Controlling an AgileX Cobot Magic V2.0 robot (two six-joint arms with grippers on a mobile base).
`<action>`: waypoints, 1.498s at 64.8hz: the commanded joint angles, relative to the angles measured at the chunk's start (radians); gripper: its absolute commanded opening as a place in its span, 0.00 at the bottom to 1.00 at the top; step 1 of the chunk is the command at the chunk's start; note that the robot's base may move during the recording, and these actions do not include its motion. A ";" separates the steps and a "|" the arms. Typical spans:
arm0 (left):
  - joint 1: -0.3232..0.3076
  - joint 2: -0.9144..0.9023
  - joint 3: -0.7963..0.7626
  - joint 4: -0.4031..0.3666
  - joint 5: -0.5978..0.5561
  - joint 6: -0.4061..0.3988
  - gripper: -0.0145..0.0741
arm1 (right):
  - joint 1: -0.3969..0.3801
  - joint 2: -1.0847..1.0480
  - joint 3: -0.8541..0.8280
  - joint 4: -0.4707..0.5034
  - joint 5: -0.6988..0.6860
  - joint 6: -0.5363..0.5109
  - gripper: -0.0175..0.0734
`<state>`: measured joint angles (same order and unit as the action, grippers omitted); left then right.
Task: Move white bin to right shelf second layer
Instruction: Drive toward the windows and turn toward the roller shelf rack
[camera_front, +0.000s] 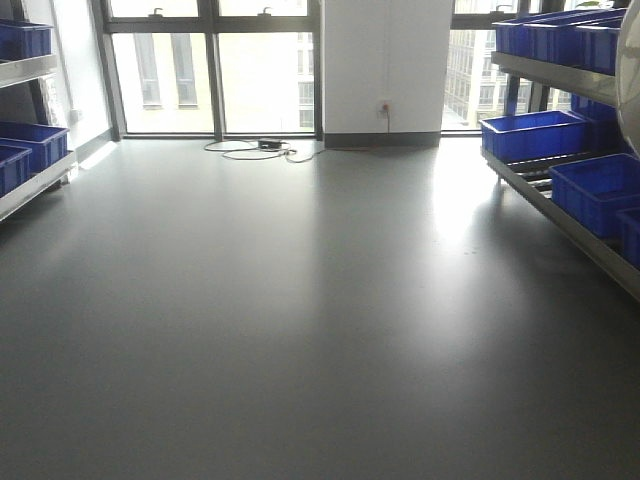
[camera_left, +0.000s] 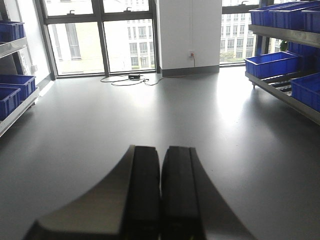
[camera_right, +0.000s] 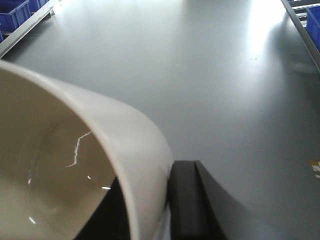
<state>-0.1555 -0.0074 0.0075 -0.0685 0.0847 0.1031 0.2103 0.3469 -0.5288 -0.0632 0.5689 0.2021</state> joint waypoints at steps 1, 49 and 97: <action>-0.004 -0.014 0.037 -0.005 -0.085 -0.004 0.26 | -0.004 0.014 -0.031 -0.006 -0.101 -0.001 0.25; -0.004 -0.014 0.037 -0.005 -0.085 -0.004 0.26 | -0.004 0.014 -0.031 -0.006 -0.101 -0.001 0.25; -0.004 -0.014 0.037 -0.005 -0.085 -0.004 0.26 | -0.004 0.014 -0.031 -0.006 -0.101 -0.001 0.25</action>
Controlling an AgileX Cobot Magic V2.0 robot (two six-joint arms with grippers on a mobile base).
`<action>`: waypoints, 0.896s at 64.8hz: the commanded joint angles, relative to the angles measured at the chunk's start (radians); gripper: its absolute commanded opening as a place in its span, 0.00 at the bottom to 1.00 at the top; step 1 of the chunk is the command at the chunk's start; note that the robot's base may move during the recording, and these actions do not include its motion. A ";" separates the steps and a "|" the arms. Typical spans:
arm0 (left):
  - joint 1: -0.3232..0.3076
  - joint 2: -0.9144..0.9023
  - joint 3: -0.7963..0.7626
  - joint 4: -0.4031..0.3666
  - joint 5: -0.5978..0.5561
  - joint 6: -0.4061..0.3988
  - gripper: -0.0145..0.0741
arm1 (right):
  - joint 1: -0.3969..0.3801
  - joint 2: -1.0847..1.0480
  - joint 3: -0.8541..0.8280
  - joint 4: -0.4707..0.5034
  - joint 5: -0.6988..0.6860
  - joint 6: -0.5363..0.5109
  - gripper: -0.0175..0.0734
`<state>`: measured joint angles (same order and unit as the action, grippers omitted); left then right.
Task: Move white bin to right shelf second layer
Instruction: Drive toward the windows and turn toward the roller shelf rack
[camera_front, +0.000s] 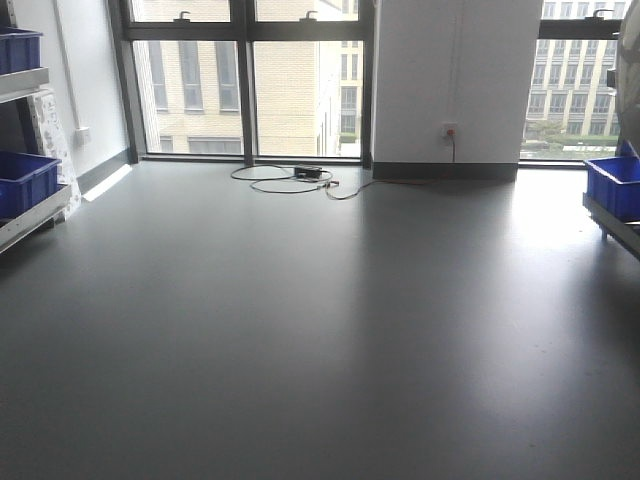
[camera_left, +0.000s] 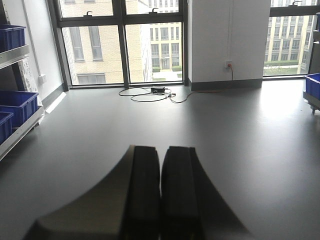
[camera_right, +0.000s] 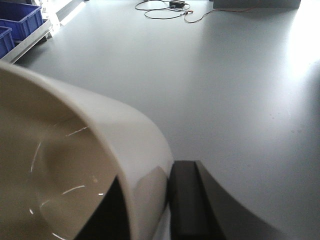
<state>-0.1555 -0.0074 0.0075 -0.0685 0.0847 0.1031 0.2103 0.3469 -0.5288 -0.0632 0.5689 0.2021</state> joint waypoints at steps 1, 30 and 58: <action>-0.004 -0.014 0.037 -0.005 -0.085 -0.004 0.26 | -0.004 0.014 -0.031 -0.006 -0.101 -0.001 0.25; -0.004 -0.014 0.037 -0.005 -0.085 -0.004 0.26 | -0.004 0.014 -0.031 -0.006 -0.101 -0.001 0.25; -0.004 -0.014 0.037 -0.005 -0.085 -0.004 0.26 | -0.004 0.014 -0.031 -0.006 -0.101 -0.001 0.25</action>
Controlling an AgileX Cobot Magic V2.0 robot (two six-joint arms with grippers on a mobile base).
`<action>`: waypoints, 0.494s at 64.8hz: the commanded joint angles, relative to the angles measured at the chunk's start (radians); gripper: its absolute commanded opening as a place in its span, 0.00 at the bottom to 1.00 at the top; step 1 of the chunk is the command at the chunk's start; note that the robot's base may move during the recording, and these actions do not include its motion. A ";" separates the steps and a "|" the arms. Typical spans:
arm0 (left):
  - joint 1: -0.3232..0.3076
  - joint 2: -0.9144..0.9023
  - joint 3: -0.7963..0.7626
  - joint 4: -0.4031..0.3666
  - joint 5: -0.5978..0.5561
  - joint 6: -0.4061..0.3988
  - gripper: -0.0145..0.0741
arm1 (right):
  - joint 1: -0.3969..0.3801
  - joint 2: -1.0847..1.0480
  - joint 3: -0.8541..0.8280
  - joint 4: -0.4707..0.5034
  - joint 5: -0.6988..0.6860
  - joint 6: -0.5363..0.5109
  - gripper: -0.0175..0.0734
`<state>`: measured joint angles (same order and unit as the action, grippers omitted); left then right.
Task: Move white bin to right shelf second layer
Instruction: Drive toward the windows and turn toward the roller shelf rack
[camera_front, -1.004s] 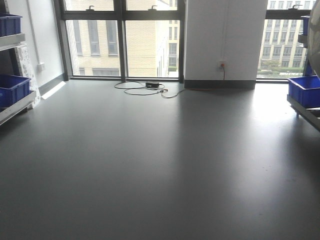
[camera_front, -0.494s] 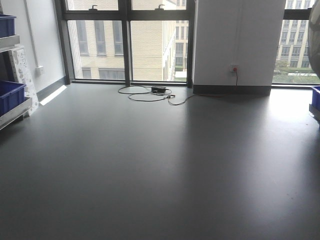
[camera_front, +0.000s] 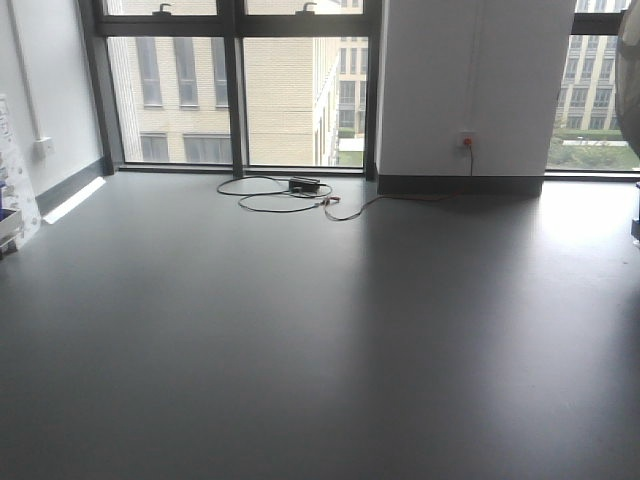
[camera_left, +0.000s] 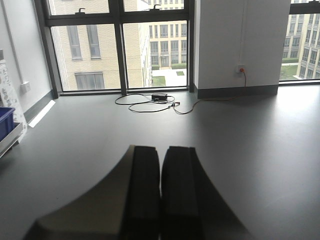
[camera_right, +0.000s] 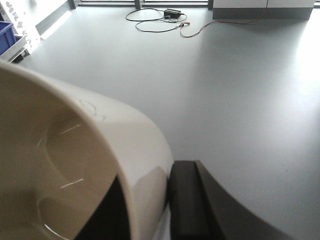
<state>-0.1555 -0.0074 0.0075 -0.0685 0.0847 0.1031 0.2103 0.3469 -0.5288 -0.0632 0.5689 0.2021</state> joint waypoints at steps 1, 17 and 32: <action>-0.004 -0.014 0.037 -0.005 -0.085 -0.004 0.26 | -0.004 0.014 -0.031 -0.006 -0.101 -0.001 0.25; -0.004 -0.014 0.037 -0.005 -0.085 -0.004 0.26 | -0.004 0.014 -0.031 -0.006 -0.101 -0.001 0.25; -0.004 -0.014 0.037 -0.005 -0.085 -0.004 0.26 | -0.004 0.014 -0.031 -0.006 -0.101 -0.001 0.25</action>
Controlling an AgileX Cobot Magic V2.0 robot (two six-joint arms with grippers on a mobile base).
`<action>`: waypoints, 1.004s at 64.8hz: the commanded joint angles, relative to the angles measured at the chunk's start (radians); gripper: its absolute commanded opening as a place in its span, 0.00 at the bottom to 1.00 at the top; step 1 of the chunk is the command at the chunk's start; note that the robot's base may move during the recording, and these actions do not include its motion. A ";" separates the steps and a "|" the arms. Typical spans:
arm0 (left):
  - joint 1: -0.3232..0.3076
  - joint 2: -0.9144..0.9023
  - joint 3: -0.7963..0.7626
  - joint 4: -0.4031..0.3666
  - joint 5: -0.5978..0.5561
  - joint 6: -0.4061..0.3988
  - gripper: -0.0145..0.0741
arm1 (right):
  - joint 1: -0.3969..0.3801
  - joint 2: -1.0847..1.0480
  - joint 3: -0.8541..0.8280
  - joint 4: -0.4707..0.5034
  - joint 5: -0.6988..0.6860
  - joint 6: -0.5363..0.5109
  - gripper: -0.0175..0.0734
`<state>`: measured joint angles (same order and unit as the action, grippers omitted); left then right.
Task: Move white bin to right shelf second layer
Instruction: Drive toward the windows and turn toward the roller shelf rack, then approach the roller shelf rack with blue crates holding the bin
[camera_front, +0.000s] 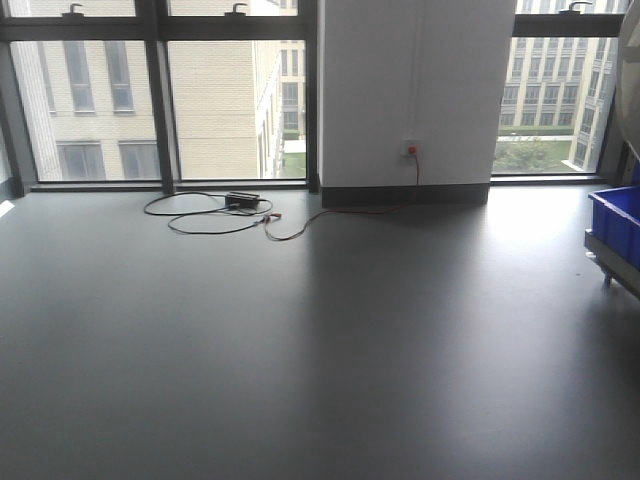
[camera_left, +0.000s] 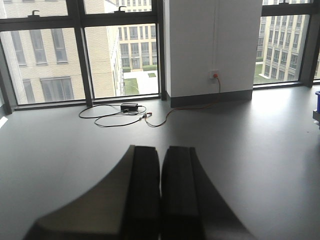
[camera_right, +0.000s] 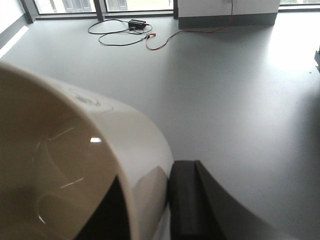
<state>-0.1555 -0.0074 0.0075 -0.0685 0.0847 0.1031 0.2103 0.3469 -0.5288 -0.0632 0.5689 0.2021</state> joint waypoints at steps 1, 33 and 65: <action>-0.004 -0.014 0.037 -0.005 -0.085 -0.004 0.26 | -0.004 0.014 -0.031 -0.006 -0.101 -0.001 0.25; -0.004 -0.014 0.037 -0.005 -0.085 -0.004 0.26 | -0.004 0.014 -0.031 -0.006 -0.101 -0.001 0.25; -0.004 -0.014 0.037 -0.005 -0.085 -0.004 0.26 | -0.004 0.014 -0.031 -0.006 -0.101 -0.001 0.25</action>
<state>-0.1555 -0.0074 0.0075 -0.0685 0.0847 0.1031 0.2103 0.3469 -0.5288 -0.0632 0.5689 0.2021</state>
